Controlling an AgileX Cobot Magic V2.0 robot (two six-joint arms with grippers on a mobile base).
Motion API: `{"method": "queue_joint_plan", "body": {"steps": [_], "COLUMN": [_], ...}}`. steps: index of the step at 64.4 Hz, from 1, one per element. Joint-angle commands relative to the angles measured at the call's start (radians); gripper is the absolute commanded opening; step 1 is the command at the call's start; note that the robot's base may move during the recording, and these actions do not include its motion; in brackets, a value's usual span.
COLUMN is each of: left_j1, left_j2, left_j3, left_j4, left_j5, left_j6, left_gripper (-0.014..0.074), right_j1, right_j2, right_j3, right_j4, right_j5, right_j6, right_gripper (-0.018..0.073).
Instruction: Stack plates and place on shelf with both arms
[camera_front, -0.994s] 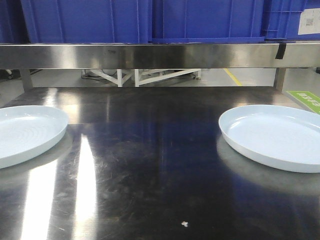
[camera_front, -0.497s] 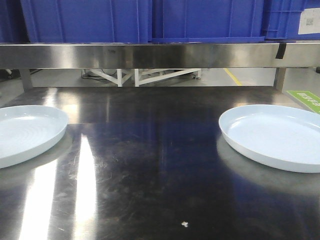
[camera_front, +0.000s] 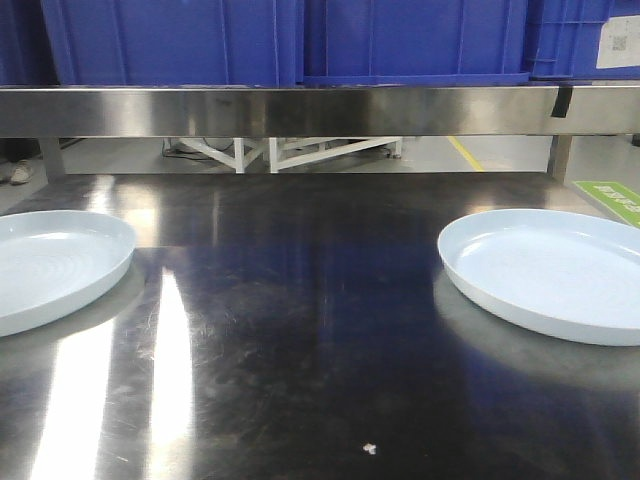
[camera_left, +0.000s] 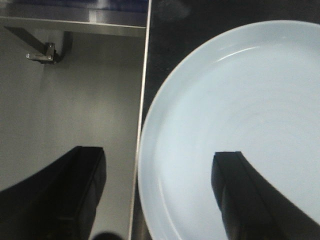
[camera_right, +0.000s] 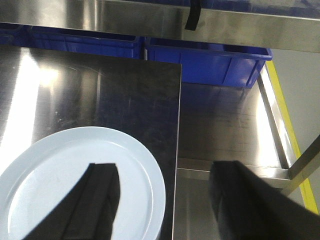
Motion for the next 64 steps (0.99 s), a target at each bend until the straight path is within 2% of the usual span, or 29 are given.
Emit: {"method": "queue_joint_plan", "body": {"steps": [1, 22, 58, 64], "left_j1": [0.010, 0.017, 0.017, 0.017], "left_j2": [-0.019, 0.008, 0.077, 0.077], "left_j3": [-0.033, -0.033, -0.033, -0.033], "left_j4": [0.004, 0.011, 0.011, 0.011], "left_j5": [-0.056, -0.099, -0.107, -0.114], "left_j6": [-0.008, -0.008, -0.008, -0.008], "left_gripper": [0.0510, 0.0510, 0.0507, 0.0457], "right_j1": [-0.002, -0.002, -0.002, -0.002], "right_j2": [-0.003, -0.003, -0.003, -0.003], "right_j3": [-0.039, -0.039, -0.039, -0.039], "right_j4": [-0.004, -0.004, -0.004, -0.004], "right_j5": [-0.073, -0.073, -0.073, -0.073], "right_j6": [-0.006, -0.006, -0.006, -0.006], "right_gripper": [0.0505, 0.0505, 0.0505, 0.0505]}}
